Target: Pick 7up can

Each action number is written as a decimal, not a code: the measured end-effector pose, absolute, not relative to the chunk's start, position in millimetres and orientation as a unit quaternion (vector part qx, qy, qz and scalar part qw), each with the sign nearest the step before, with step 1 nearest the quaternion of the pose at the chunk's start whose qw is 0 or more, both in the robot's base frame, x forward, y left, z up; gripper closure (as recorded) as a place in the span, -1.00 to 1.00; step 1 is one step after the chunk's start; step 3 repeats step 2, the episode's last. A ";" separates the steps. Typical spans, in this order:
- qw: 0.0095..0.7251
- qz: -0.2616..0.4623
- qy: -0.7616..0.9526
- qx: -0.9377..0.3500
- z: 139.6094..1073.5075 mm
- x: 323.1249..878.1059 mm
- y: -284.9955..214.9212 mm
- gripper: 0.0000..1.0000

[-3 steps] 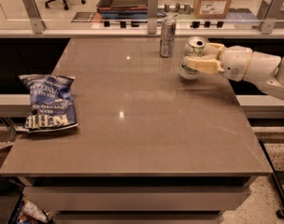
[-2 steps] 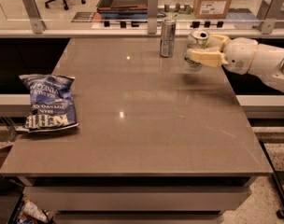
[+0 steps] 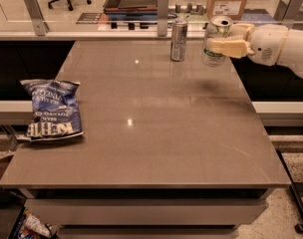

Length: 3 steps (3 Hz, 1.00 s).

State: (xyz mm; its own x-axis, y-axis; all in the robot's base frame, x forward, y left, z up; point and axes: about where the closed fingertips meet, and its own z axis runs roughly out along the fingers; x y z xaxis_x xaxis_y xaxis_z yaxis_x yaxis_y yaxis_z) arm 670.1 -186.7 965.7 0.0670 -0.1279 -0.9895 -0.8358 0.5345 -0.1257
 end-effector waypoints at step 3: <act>0.617 0.275 0.625 -0.392 994.4 671.9 -190.2 1.00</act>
Offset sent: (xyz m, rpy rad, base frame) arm 0.0017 -0.0116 0.0447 -0.0351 -0.0156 -0.0270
